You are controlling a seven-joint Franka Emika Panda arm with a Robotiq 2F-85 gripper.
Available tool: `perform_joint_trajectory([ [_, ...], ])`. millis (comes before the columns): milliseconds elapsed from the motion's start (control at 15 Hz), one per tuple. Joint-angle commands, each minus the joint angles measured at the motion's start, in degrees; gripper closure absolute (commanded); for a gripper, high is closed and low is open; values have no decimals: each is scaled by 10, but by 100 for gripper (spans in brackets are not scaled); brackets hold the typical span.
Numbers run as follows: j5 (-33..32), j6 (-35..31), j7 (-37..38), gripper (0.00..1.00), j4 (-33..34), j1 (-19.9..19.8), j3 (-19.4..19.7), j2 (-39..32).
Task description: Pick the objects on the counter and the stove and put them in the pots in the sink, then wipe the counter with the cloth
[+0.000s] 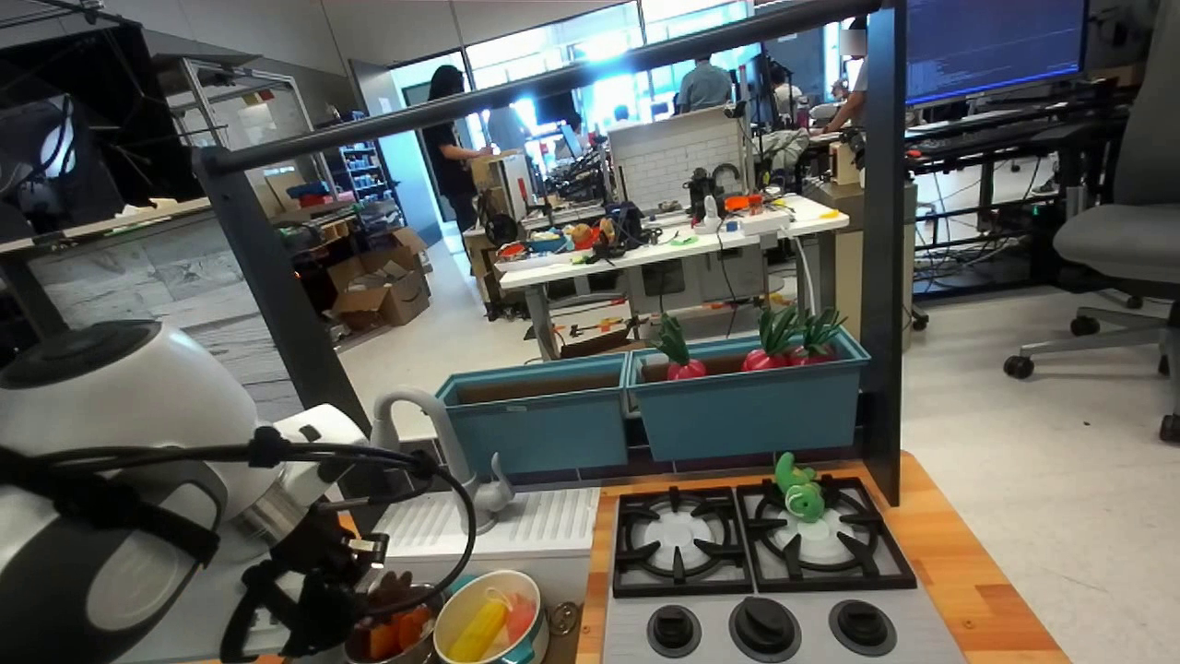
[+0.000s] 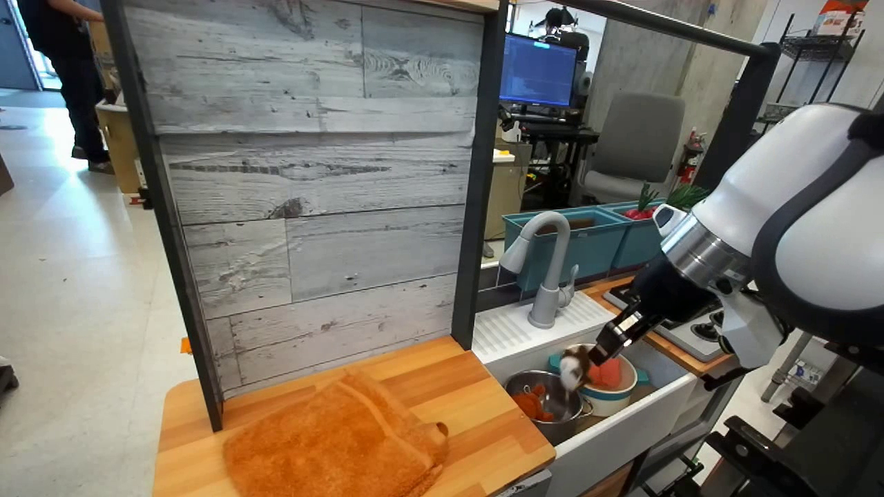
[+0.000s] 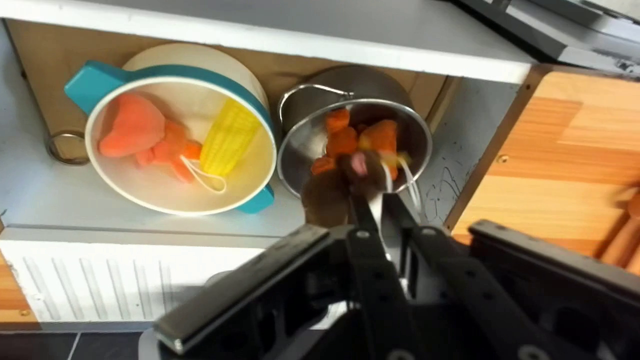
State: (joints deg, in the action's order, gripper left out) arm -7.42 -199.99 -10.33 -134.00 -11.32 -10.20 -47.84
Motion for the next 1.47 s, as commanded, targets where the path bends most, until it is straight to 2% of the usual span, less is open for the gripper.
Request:
perform_joint_trajectory([
  [0,-37,-34,29,57,29,-19,-10,-25],
  [200,-21,-1,48,34,44,-6,5,-9],
  [267,17,-10,48,27,51,51,60,7],
  [333,45,1,51,21,61,85,97,19],
  [400,60,16,50,12,75,99,124,26],
  [533,99,45,54,1,111,128,185,35],
  [600,118,69,53,0,130,150,226,36],
  [667,84,37,50,7,106,116,172,25],
  [733,92,52,49,1,120,128,200,31],
  [800,94,59,50,0,129,132,214,34],
  [1000,95,61,54,0,132,133,219,33],
  [1133,95,107,51,0,135,135,239,38],
  [1200,117,116,68,0,139,149,271,33],
  [1400,128,129,97,0,154,119,308,23],
])
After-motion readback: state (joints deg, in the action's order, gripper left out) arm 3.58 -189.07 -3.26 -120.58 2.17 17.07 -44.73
